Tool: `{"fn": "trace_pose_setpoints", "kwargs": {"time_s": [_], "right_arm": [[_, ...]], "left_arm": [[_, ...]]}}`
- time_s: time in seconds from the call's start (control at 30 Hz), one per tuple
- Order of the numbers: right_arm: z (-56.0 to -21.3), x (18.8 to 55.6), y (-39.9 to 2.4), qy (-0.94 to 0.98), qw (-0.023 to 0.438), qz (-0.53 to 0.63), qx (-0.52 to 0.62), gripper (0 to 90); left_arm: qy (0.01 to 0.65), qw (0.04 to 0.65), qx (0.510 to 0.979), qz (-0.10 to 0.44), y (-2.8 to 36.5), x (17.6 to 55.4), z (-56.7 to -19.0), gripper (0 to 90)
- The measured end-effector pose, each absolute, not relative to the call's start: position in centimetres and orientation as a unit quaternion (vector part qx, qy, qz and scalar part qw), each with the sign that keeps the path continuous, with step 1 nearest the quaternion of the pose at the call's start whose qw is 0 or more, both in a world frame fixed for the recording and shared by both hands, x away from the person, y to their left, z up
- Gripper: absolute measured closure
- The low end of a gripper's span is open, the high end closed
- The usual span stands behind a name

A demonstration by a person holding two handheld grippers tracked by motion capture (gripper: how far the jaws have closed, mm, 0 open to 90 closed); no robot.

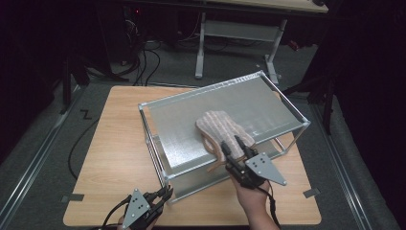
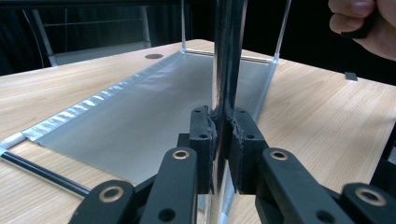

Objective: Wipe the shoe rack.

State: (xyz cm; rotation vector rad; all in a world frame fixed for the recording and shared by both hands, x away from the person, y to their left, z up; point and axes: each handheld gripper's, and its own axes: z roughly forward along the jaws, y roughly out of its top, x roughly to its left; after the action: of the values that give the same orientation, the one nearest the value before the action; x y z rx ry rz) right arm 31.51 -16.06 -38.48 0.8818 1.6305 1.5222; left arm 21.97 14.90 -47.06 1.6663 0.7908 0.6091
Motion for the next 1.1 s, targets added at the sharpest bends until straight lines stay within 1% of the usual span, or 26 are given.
{"fn": "trace_pose_setpoints", "kwargs": {"time_s": [0.03,0.07,0.1,0.37,0.43,0.47,0.53,0.57,0.73,0.8,0.83,0.93,1.1], "right_arm": [[-38.5,32.2,-17.4,0.626,0.37,0.588,0.354,54.7],[-38.5,32.2,-17.4,0.626,0.37,0.588,0.354,54.7],[-38.5,32.7,-18.6,0.62,0.379,0.582,0.364,54.7],[-38.2,34.5,-22.3,0.611,0.407,0.555,0.39,54.6],[-38.2,34.7,-22.7,0.609,0.41,0.553,0.394,54.6],[-38.2,35.4,-24.1,0.602,0.423,0.543,0.405,54.6],[-38.1,35.6,-24.6,0.6,0.426,0.54,0.41,54.6],[-38.0,36.4,-26.0,0.598,0.428,0.532,0.42,54.6],[-37.7,37.7,-28.9,0.589,0.444,0.51,0.442,54.6],[-37.7,37.9,-29.3,0.587,0.445,0.509,0.445,54.6],[-37.6,38.3,-30.7,0.58,0.451,0.503,0.456,54.8],[-37.6,38.5,-31.3,0.578,0.451,0.502,0.46,55.4],[-37.7,38.5,-30.6,0.576,0.45,0.504,0.46,56.9]], "left_arm": [[0.336,0.564,0.708,0.259,14.9,22.0,-47.1,81.0],[0.336,0.564,0.708,0.259,14.9,22.0,-47.1,81.0],[0.336,0.564,0.708,0.259,14.9,22.0,-47.1,81.0],[0.335,0.563,0.71,0.258,14.9,22.0,-47.0,81.0],[0.334,0.563,0.71,0.259,14.9,22.0,-47.0,81.1],[0.334,0.563,0.71,0.259,14.9,22.0,-47.0,81.1],[0.334,0.563,0.71,0.259,14.9,22.0,-47.0,81.1],[0.334,0.563,0.71,0.258,15.0,22.0,-47.0,81.1],[0.339,0.561,0.708,0.261,15.2,22.1,-47.0,81.1],[0.341,0.561,0.708,0.261,15.3,22.2,-47.0,81.1],[0.342,0.561,0.707,0.262,15.4,22.2,-47.0,81.1],[0.343,0.559,0.707,0.264,15.5,22.4,-47.0,81.1],[0.356,0.548,0.705,0.274,16.4,23.7,-46.8,81.1]]}}
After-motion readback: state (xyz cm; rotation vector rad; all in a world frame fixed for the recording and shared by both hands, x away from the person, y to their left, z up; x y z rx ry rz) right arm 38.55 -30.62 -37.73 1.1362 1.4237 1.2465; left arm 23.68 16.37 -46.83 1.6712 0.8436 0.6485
